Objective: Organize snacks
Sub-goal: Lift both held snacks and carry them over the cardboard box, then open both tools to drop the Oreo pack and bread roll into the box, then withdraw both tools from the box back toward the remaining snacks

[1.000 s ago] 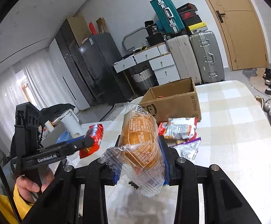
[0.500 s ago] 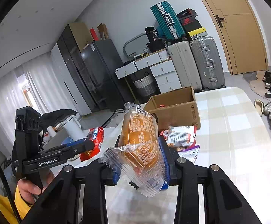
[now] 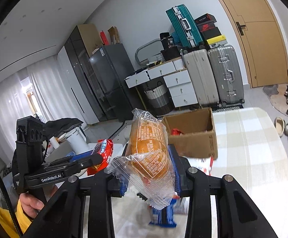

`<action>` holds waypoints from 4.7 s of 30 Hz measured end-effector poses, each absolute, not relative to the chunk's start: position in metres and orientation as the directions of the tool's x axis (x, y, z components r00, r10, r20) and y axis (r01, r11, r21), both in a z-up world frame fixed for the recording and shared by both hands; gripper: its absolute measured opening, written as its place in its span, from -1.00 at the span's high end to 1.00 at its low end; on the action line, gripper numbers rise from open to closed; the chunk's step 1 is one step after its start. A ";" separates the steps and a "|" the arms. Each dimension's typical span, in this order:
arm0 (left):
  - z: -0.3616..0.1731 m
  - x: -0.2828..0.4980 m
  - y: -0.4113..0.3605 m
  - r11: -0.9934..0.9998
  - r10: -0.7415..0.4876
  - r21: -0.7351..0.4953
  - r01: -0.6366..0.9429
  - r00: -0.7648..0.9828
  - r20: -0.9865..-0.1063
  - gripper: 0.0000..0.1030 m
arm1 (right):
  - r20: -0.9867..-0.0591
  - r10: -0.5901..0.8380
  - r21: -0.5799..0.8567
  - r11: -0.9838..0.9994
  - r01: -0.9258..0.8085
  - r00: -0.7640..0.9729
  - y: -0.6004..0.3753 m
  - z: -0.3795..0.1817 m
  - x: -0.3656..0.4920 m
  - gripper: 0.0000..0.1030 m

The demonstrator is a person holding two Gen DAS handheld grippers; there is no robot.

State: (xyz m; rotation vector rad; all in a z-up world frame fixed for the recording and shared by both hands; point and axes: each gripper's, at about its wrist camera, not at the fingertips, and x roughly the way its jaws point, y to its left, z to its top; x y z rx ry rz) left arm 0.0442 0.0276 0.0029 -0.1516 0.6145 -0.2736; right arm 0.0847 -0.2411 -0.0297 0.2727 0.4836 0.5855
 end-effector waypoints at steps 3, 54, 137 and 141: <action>0.014 0.061 0.025 0.954 -0.296 -0.207 0.217 0.788 -0.540 0.19 | -0.360 0.589 0.378 0.801 -0.465 0.723 -0.239 -0.023 0.105 0.32; -0.120 0.458 -0.016 0.962 -0.262 -0.158 0.222 0.593 -0.761 0.18 | -0.668 0.520 0.428 0.853 -0.297 0.531 -0.202 -0.112 0.381 0.32; -0.002 -0.038 0.033 0.982 -0.178 -0.153 0.114 0.837 -0.518 -0.99 | -0.358 0.415 0.277 0.902 -0.330 0.836 -0.239 -0.045 0.011 -0.95; -0.025 -0.031 0.034 0.982 -0.176 -0.157 0.106 0.816 -0.551 -0.99 | -0.388 0.393 0.251 0.915 -0.314 0.833 -0.237 -0.057 0.011 -0.96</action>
